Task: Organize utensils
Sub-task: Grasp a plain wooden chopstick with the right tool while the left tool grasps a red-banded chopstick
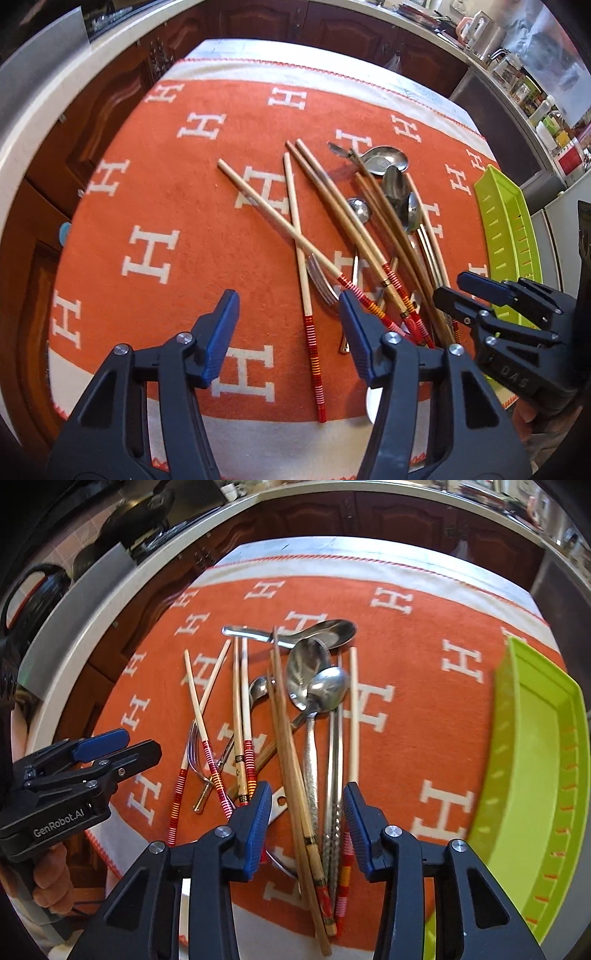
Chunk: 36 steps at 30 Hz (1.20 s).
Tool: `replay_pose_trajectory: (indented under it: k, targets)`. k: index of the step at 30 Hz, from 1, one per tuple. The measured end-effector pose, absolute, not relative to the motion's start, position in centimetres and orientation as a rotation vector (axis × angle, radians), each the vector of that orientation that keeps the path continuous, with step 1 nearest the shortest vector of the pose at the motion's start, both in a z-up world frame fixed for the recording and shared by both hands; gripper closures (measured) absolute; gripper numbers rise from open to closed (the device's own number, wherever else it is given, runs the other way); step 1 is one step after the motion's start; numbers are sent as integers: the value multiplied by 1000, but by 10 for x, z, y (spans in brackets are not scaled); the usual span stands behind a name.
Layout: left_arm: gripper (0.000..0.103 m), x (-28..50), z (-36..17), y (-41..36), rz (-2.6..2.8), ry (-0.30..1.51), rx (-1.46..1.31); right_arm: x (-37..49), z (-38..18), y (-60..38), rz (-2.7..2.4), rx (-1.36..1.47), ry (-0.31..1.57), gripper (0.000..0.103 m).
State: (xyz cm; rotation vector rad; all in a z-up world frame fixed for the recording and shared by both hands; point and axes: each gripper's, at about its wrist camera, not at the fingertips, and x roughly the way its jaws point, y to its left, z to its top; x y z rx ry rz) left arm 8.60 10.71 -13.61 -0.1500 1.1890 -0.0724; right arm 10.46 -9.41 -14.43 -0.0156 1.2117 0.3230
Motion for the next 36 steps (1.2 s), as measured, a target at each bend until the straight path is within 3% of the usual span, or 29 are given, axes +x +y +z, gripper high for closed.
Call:
replay_pose_trajectory:
  k: [9, 20, 23, 36]
  targets:
    - [52, 96, -160, 109, -65, 1250, -185, 108, -160, -79, 347, -83, 1214, 95]
    - [52, 97, -141, 92, -153, 1250, -234, 98, -144, -101, 379, 59, 1206, 96]
    - [64, 99, -138, 90, -179, 1265, -275, 95, -136, -109, 381, 90, 1196, 96]
    - [67, 146, -165, 125, -17, 1314, -427, 86, -131, -132, 355, 145, 1188, 96]
